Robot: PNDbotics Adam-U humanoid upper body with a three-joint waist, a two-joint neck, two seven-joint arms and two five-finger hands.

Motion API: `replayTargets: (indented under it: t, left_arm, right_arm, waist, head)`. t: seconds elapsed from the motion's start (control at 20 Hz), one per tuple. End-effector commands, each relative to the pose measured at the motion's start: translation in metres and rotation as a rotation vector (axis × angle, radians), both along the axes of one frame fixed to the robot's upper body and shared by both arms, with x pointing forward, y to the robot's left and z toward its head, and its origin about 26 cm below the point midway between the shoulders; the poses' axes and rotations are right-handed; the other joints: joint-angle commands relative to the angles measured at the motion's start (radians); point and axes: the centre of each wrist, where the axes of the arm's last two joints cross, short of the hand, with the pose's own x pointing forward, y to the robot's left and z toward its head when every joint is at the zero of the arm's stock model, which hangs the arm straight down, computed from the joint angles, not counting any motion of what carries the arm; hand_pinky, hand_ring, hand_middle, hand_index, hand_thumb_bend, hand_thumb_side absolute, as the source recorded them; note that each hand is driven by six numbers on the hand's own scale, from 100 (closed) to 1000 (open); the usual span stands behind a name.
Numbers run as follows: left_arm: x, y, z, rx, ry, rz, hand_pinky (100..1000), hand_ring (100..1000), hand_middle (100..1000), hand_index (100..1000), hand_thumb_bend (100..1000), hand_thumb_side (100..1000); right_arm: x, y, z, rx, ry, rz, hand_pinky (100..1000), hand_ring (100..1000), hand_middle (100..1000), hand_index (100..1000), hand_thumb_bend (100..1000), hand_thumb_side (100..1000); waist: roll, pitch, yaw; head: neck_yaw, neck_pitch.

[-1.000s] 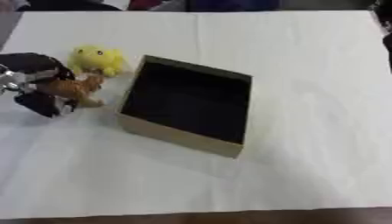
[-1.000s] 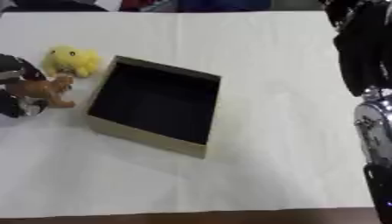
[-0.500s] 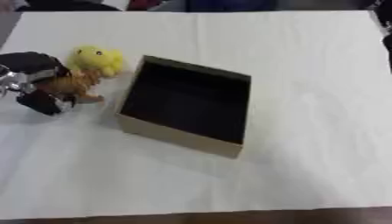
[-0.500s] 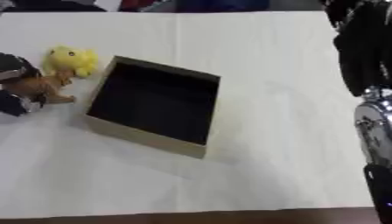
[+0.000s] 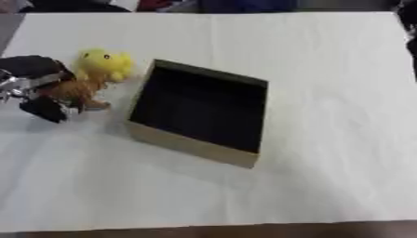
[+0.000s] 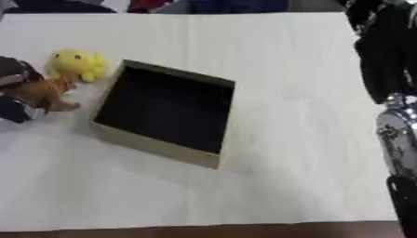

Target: Pick up objects on the table and place them in the box.

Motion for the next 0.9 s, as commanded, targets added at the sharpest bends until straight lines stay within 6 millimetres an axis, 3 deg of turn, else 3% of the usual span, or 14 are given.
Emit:
replayTargets:
  t: [0.05,0.55,0.9]
  left_arm:
    - [-0.007,0.001,0.020,0.013,-0.048,-0.004,529,689,594,713,100,491]
    - [-0.023,-0.017,0.051,0.009,-0.128,-0.080,522,687,602,718,100,472]
    - [-0.032,-0.053,0.076,0.014,-0.179,-0.210,515,680,605,720,100,463]
  right_arm:
    - [-0.005,-0.001,0.007,0.000,-0.025,0.001,958,819,637,954,100,991]
    - [-0.005,-0.003,0.002,0.009,-0.010,-0.002,957,819,637,953,100,982]
    - [-0.005,-0.002,0.001,0.010,-0.007,0.002,957,819,637,953,100,979]
  waist:
    - [0.003,-0.032,0.003]
    - [0.008,-0.056,0.013]
    - [0.010,-0.065,0.013]
  head:
    - [-0.005,0.011]
    - [-0.016,0.031]
    - [-0.016,0.037]
